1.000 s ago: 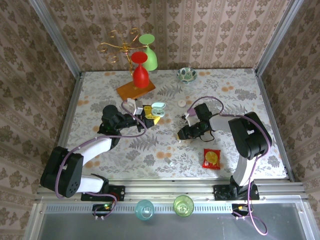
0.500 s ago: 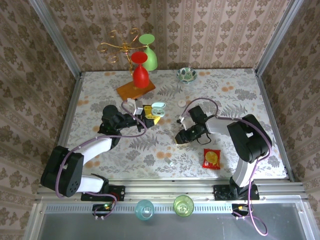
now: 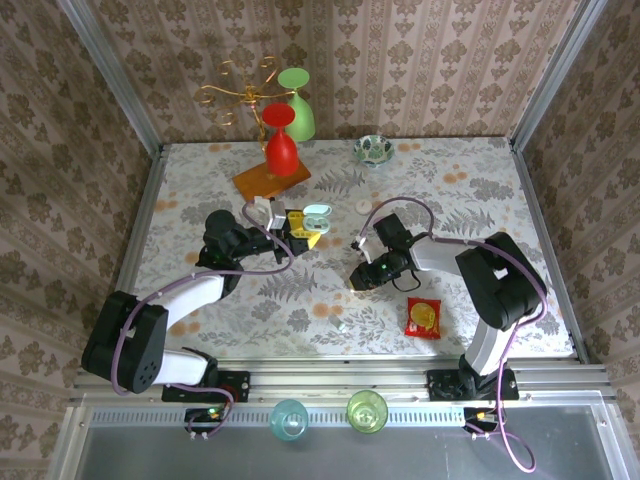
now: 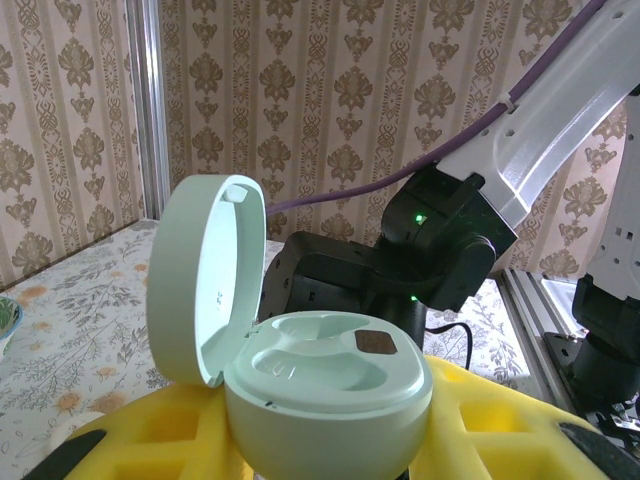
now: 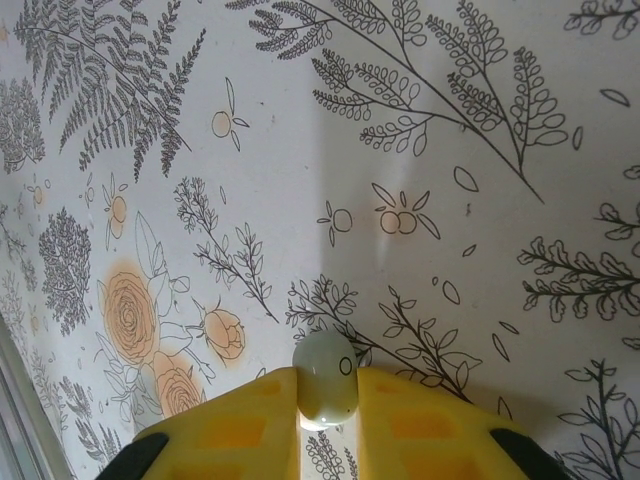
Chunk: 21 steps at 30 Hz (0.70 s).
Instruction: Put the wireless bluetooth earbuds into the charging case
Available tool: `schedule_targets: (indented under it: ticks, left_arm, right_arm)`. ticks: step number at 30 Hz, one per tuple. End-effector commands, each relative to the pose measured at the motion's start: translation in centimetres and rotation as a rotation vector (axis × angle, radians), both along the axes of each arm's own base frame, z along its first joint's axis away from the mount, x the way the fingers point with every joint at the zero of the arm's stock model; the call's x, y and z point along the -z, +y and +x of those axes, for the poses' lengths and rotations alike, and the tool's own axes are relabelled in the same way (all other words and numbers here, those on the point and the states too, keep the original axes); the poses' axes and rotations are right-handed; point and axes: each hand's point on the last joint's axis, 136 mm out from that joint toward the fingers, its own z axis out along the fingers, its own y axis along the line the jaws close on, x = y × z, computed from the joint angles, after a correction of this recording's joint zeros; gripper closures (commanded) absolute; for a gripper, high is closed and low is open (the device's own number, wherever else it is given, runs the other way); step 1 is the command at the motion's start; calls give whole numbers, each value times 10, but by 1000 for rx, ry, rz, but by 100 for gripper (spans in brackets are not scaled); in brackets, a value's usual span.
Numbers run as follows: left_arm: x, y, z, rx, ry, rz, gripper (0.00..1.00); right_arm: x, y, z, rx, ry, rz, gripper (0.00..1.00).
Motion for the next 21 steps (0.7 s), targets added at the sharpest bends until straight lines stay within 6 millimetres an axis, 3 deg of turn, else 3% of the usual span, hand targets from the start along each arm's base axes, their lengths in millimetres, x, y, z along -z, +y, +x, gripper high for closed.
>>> schedule_targets:
  ticks: [1, 7, 13, 21]
  left_arm:
    - [-11, -2, -4, 31, -33, -23, 77]
    - [-8, -2, -3, 21, -32, -19, 77]
    - [-5, -3, 0, 22, -31, -18, 77]
    - [-4, -4, 1, 27, -29, -17, 77]
  right_arm:
    - [-2, -4, 1, 34, -14, -32, 85]
    - [-19, -18, 21, 160, -107, -90, 82]
    - [-32, -62, 44, 418, -184, -340, 83]
    - [-44, -99, 49, 664, -204, -623, 85]
